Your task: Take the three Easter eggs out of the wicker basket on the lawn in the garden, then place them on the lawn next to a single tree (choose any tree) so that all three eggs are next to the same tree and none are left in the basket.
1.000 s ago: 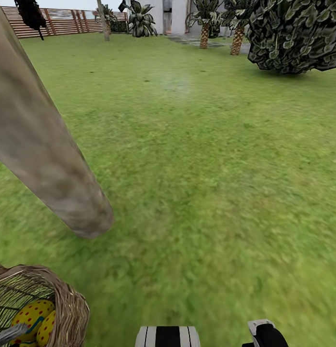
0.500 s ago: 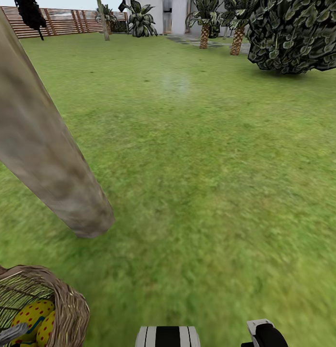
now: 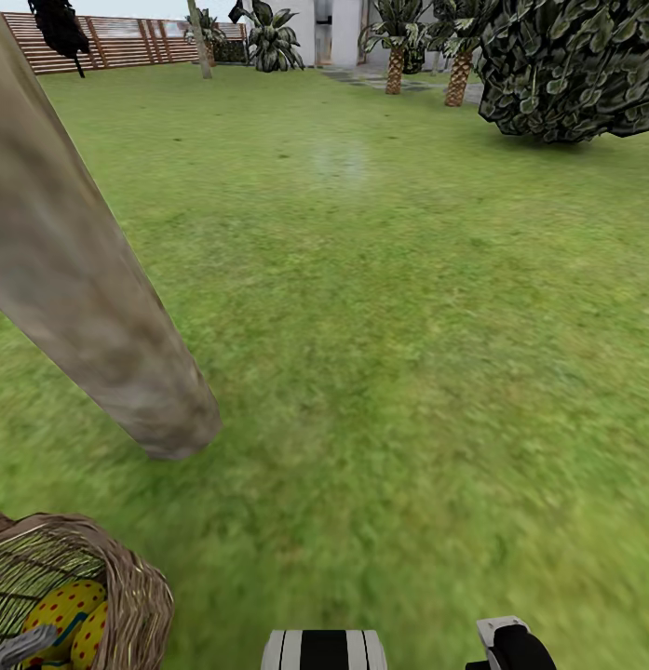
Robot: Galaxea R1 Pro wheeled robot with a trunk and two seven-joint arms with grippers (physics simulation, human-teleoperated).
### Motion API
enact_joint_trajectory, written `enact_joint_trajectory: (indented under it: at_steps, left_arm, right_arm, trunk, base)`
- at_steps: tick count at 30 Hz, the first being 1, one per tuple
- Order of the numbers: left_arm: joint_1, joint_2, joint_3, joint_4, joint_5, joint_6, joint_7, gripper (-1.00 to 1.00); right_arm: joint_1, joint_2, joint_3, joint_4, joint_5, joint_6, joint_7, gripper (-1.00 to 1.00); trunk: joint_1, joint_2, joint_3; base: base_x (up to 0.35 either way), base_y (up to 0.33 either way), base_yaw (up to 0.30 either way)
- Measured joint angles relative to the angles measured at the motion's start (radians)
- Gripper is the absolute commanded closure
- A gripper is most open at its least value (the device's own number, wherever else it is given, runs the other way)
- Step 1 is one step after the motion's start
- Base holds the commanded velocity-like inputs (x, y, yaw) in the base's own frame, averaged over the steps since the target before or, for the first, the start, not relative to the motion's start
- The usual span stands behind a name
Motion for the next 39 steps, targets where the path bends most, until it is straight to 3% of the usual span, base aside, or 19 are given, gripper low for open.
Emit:
enact_joint_trajectory:
  at_steps: [18, 21, 26, 39]
  left_arm:
    - [0.001, -0.009, 0.000, 0.000, 0.004, 0.001, 0.001, 1.00]
    - [0.001, -0.009, 0.000, 0.001, 0.025, 0.004, 0.001, 1.00]
    - [0.001, -0.010, 0.001, 0.001, 0.017, 0.003, 0.001, 1.00]
    - [0.001, -0.011, 0.001, 0.002, 0.001, 0.000, 0.002, 1.00]
  right_arm:
    - [0.000, 0.002, 0.004, 0.005, 0.003, -0.002, 0.000, -1.00]
    - [0.000, 0.002, 0.004, 0.006, 0.003, -0.002, 0.000, -1.00]
    - [0.000, 0.003, 0.004, 0.007, 0.003, -0.002, 0.000, -1.00]
    - [0.000, 0.003, 0.004, 0.008, 0.005, -0.002, 0.000, -1.00]
  trunk:
    - [-0.007, 0.004, 0.062]
    - [-0.008, 0.004, 0.073]
    - [-0.010, 0.006, 0.093]
    - [-0.017, 0.009, 0.143]
  base:
    - [-0.008, 0.000, 0.000]
    - [-0.298, 0.061, 0.000]
    - [-0.275, 0.088, 0.000]
    - [-0.004, 0.001, 0.000]
